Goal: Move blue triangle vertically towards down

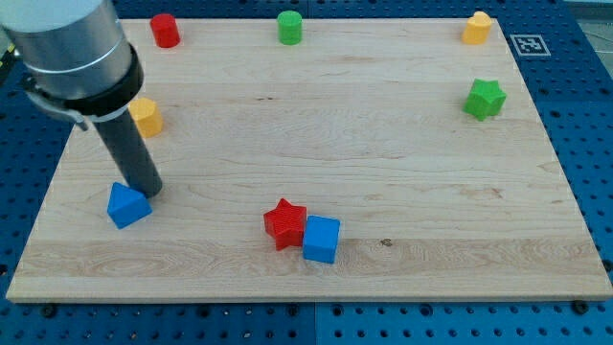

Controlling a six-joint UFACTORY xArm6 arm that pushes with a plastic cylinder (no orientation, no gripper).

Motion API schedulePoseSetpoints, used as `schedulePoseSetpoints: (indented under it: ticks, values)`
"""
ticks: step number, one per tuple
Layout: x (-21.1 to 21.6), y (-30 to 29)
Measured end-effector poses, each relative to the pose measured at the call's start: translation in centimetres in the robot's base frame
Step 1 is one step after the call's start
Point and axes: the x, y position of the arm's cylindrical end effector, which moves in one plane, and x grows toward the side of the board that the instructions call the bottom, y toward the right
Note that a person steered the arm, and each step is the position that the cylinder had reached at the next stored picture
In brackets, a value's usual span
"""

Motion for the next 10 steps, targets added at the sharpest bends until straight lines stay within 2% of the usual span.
schedulePoseSetpoints:
  ticks: [2, 5, 7, 10]
  values:
    - [0.7, -4.8]
    - [4.9, -4.8]
    - [3.1, -3.8]
    - [4.2, -0.7]
